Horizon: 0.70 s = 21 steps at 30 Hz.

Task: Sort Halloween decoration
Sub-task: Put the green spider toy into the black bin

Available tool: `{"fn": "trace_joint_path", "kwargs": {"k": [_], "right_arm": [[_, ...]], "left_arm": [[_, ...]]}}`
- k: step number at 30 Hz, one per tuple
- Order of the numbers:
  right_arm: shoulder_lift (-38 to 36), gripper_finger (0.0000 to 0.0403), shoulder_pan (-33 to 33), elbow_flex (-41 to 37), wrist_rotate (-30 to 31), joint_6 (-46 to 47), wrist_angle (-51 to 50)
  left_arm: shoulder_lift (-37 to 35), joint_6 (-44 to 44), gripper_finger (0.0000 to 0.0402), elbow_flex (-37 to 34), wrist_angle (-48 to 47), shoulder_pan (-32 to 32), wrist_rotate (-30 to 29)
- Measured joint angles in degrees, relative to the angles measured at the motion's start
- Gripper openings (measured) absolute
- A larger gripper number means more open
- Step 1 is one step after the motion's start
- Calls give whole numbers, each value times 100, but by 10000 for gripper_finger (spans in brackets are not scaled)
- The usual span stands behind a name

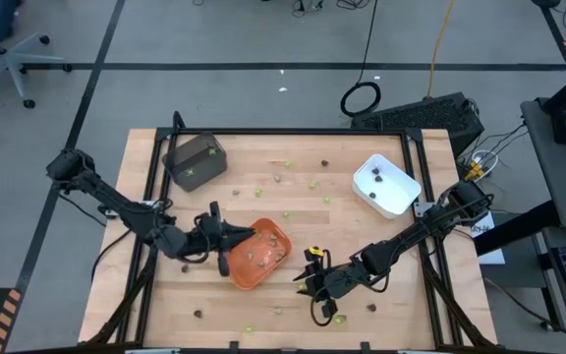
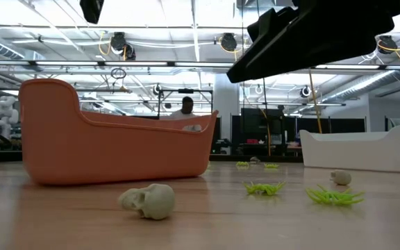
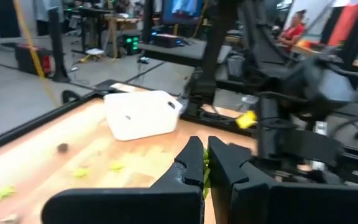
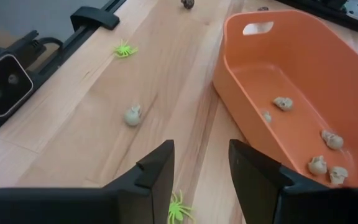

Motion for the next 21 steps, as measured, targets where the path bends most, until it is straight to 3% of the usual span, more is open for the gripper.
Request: {"fn": "trace_joint_path", "kwargs": {"k": [6, 13, 21], "right_arm": [[0, 137, 0, 0, 0, 7, -311], [0, 137, 0, -2, 0, 20, -314], [-2, 137, 0, -2, 2, 18, -132]], "left_arm": [[-659, -112, 1, 0, -1072, 693, 328], [-1562, -757, 1, 7, -3437, 2078, 908], [-1693, -998, 1, 7, -5277, 3713, 949]]}}
